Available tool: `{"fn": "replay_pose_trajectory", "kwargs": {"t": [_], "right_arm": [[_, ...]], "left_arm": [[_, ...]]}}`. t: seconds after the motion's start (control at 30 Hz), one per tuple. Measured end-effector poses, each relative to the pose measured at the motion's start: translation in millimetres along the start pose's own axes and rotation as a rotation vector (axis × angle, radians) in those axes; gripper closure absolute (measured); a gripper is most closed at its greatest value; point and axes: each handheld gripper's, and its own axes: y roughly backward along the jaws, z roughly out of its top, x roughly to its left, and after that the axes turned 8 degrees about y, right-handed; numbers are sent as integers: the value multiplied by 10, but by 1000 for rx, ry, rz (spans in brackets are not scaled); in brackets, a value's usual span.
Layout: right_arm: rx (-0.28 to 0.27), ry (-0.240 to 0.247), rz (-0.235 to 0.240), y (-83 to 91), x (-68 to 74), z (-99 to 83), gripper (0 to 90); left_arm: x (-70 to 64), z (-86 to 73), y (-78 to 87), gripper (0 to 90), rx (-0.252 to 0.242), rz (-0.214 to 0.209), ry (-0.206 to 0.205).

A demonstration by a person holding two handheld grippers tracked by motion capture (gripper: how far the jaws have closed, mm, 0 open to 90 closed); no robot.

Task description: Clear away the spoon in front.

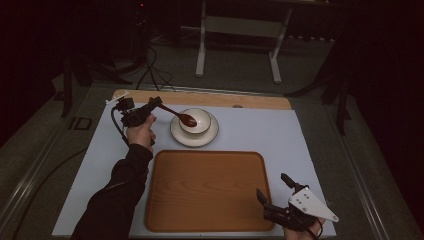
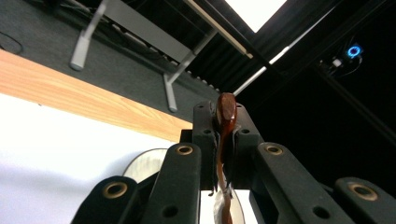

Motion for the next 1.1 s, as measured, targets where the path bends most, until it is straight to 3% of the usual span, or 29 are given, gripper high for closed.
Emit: {"fn": "replay_pose_trajectory", "kwargs": {"t": [0.23, 0.43, 0.63, 0.87, 1.1], "right_arm": [[-1, 2, -2, 8, 0, 6, 131], [-1, 4, -3, 9, 6, 7, 131], [1, 7, 0, 5, 11, 8, 131], [5, 7, 0, -4, 13, 9, 132], [5, 8, 0, -7, 16, 11, 131]], "left_arm": [[-168, 182, 157, 841, 17, -25, -57], [-322, 291, 305, 841, 68, -60, -95], [-364, 402, 431, 841, 123, -106, -128], [-416, 495, 593, 841, 169, -111, -184], [-488, 516, 680, 840, 264, -187, -242]]}}
